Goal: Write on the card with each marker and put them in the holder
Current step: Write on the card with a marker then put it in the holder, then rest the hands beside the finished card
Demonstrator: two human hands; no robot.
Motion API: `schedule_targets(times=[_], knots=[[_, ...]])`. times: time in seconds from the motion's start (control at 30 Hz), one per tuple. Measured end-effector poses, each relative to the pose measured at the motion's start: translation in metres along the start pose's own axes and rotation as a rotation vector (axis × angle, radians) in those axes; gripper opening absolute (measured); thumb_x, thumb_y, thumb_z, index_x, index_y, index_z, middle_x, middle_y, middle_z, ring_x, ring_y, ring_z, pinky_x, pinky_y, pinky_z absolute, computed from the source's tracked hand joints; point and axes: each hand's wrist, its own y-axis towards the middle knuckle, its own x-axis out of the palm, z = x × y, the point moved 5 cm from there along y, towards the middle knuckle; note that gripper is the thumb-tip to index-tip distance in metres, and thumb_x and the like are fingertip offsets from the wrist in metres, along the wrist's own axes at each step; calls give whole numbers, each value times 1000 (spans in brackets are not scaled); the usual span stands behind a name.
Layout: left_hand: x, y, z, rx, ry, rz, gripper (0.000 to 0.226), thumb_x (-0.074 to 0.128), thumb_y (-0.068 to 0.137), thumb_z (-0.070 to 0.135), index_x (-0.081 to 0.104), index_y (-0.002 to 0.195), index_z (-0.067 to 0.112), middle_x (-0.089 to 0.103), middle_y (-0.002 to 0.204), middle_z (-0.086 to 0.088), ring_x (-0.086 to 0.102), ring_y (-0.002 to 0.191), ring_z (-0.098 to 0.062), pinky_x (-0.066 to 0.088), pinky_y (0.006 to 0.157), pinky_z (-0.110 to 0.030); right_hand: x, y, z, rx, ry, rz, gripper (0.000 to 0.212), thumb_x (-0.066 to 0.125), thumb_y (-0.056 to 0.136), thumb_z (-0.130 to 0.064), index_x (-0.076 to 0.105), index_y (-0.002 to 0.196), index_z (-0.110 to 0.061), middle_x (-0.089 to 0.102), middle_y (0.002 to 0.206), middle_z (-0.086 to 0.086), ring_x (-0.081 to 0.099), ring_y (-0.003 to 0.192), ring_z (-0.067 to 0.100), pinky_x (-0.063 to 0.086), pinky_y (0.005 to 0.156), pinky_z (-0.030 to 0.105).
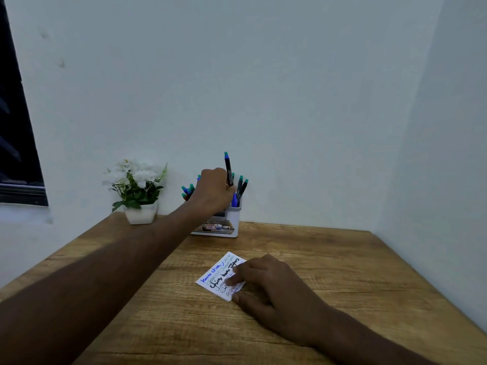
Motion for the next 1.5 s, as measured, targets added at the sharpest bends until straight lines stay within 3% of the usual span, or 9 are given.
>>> schedule_targets(times=[0.13, 0.33, 0.43, 0.63, 0.83, 0.93, 1.07, 1.2, 1.5], knots=[[9, 1, -8, -10, 13, -45, 33, 66, 101, 30, 68, 82, 4, 69, 72, -9, 65, 72, -21, 54, 79, -36, 0, -1, -1, -9, -2, -1, 43, 50, 100, -57, 65, 137, -40, 66, 137, -20, 54, 119, 5, 47, 102, 33], [-6, -18, -15, 20, -76, 29, 40, 70, 99, 35, 64, 127, 8, 76, 104, -8, 73, 91, -19, 58, 85, -33, 0, 0, -1, -10, 4, 13, 40, 53, 102, -50, 68, 138, -39, 65, 141, -17, 56, 122, 5, 47, 103, 35], [-25, -50, -4, 195, -55, 113, 30, 70, 98, 28, 57, 122, 16, 67, 107, -1, 64, 86, -14, 52, 75, -29, 1, 1, -3, -20, -42, 14, 39, 51, 105, -41, 68, 140, -39, 64, 136, -11, 56, 120, 10, 48, 99, 37], [-3, -147, -13, 308, 45, -227, 7, 56, 101, 39, 56, 107, 42, 60, 107, 21, 57, 97, -3, 52, 79, -29, 3, 3, -1, -20, -77, 86, 37, 57, 104, -39, 68, 139, -37, 61, 118, -9, 48, 102, 2, 32, 80, 10], [2, -177, -36, 366, 23, -331, 47, 42, 98, 66, 58, 136, 43, 52, 131, 31, 44, 119, 9, 47, 98, -25, -9, 6, -3, 54, 25, 173, 34, 74, 94, -47, 76, 120, -26, 74, 105, -13, 63, 90, 2, 52, 80, 25], [6, -170, -42, 330, -3, -415, 65, 34, 91, 79, 59, 140, 46, 53, 138, 28, 45, 126, 4, 46, 105, -34, -7, 9, 1, 65, -23, 154, 39, 61, 99, -52, 72, 128, -28, 75, 119, -13, 57, 104, 1, 41, 86, 22], [6, -169, -47, 316, 91, -473, 77, 14, 85, 93, 45, 146, 59, 46, 147, 29, 39, 135, -4, 44, 110, -44, 4, 10, 10, 110, -89, -51, 62, 35, 101, -64, 56, 148, -30, 69, 138, -5, 63, 121, 16, 51, 103, 44], [2, -172, -55, 246, 187, -585, 77, 3, 75, 99, 21, 145, 76, 27, 163, 26, 24, 149, -14, 32, 118, -55, 5, 6, 12, 197, -210, -200, 63, 26, 110, -62, 25, 167, -36, 33, 173, -8, 29, 160, 17, 27, 127, 54], [0, -176, -58, 143, 236, -679, 98, -4, 61, 105, 5, 152, 71, 1, 175, 12, 2, 161, -27, 8, 126, -62, 4, -1, 1, 358, -198, -203, 53, 23, 115, -42, 22, 168, -37, 22, 177, -10, 18, 164, 18, 14, 129, 63]])
